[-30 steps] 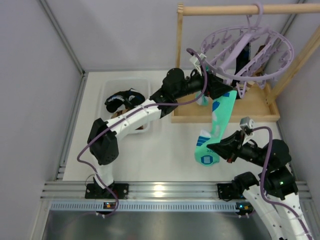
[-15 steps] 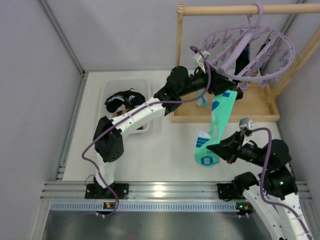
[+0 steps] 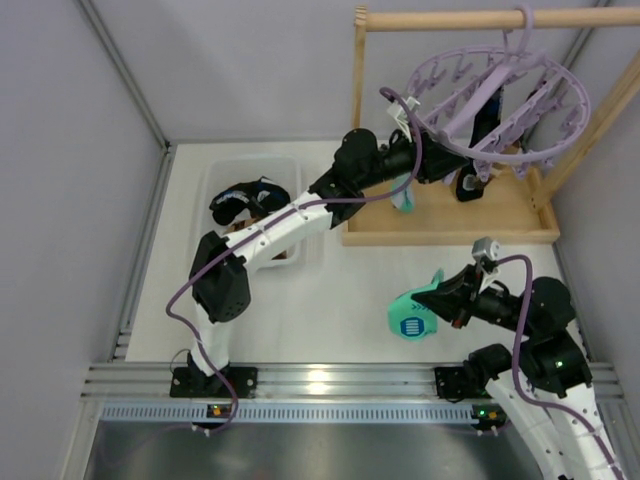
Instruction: Remove the socks clipped to the hanger
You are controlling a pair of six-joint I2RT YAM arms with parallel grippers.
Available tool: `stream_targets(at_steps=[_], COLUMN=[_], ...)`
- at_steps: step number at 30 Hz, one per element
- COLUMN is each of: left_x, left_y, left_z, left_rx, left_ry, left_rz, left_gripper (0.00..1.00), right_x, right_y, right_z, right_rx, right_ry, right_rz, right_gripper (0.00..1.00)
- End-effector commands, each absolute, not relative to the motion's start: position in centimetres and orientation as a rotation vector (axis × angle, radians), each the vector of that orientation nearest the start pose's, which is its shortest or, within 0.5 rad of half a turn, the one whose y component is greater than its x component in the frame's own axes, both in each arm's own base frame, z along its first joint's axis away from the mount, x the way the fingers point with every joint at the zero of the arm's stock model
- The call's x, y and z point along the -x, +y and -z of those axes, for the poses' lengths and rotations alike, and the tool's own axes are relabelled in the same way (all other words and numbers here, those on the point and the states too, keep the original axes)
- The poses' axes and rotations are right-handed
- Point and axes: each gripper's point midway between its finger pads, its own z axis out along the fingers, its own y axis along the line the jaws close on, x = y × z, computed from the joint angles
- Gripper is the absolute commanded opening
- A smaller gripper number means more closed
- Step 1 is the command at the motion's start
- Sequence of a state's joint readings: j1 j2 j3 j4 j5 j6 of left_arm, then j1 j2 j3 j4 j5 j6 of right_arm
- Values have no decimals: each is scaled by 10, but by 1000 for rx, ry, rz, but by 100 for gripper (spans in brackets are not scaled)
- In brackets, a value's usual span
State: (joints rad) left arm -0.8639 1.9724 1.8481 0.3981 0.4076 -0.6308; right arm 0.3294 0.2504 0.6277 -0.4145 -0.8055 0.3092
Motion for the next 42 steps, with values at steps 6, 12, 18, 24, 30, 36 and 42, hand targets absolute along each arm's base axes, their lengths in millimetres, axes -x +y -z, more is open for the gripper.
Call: stream_targets(at_steps=[6, 12, 18, 24, 30, 36, 42], left_x=[-311, -309, -300, -317, -332, -314, -280], left_y=[-510, -499, -465, -379, -246, -89, -60], left_z=[-430, -412, -379, -290, -223, -215, -271], left_rx=[-563, -536, -496, -292, -13, 352, 409], left_ry=[1318, 1377, 1460, 1743, 2037, 2086, 1994], left_rz=[1521, 1489, 1379, 965, 369, -62, -39], left_gripper=[64, 84, 98, 98, 98, 98, 98], right_x=[-117, -149, -169, -190, -215, -243, -270], right_y=[169, 151, 144, 152, 180, 248, 343], right_z=[-276, -268, -264, -263, -284, -317, -345], right_rx=[596, 420, 356, 348, 378, 511, 657], right_ry=[1597, 1670, 1717, 1751, 1689, 1621, 1569], right_rz=[-1036, -884, -809, -827, -964, -972, -1047], right_gripper=[0, 0, 0, 0, 0, 0, 0])
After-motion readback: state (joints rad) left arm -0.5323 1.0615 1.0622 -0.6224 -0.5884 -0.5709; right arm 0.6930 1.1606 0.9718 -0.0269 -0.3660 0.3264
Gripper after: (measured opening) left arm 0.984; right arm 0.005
